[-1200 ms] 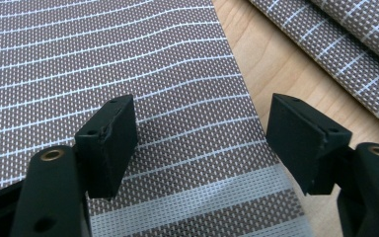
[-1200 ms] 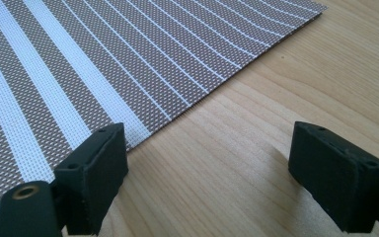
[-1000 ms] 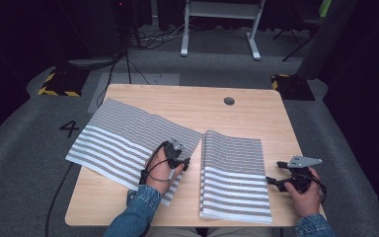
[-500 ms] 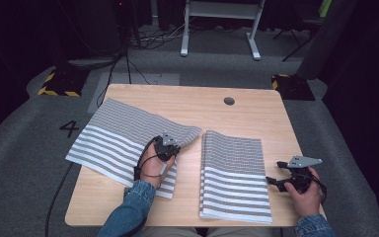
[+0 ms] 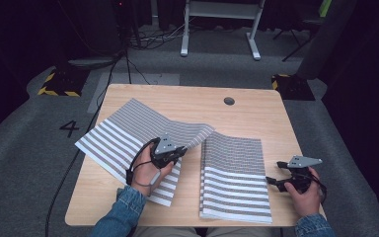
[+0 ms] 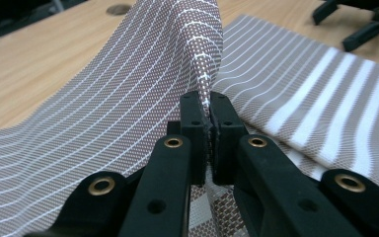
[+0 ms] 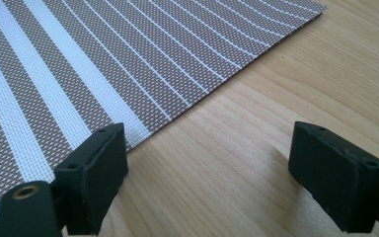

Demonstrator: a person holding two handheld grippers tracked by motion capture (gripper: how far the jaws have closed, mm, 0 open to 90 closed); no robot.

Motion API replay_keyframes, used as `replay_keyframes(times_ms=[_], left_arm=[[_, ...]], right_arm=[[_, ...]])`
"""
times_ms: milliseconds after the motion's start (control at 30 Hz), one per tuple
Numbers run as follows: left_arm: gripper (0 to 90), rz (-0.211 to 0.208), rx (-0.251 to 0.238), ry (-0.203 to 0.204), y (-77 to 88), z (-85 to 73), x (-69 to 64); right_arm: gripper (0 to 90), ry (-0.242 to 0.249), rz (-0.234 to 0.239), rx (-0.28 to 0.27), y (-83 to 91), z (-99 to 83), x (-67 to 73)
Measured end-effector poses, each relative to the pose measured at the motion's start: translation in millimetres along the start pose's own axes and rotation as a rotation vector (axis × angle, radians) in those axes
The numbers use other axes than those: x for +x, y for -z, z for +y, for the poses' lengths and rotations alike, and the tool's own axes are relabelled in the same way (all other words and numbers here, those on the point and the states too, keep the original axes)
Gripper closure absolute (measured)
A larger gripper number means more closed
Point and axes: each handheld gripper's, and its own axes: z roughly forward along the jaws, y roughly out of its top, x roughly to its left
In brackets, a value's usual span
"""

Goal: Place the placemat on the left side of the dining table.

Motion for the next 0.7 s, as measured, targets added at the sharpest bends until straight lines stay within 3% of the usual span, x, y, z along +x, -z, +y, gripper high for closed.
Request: replay_keyframes(times_ms=[33, 200, 333, 700], left_arm=[[86.8, -0.030, -0.013, -0.015, 4.2, -0.5, -3.9], [86.7, -0.062, -0.005, -0.047, 13.8, -4.1, -9.0], [86.4, -0.137, 0.036, -0.067, 26.1, -12.0, -11.1], [84.8, -0.195, 0.096, -0.041, 57.4, -34.6, -17.2]], right_arm=[[15.3, 0.000, 0.000, 0.000, 0.0, 0.0, 0.0], [15.3, -0.002, -0.003, 0.003, 0.4, 0.1, 0.4], [15.3, -0.003, -0.004, 0.004, 0.5, 0.1, 0.6], [15.3, -0.004, -0.004, 0.003, 0.5, 0.1, 0.6]])
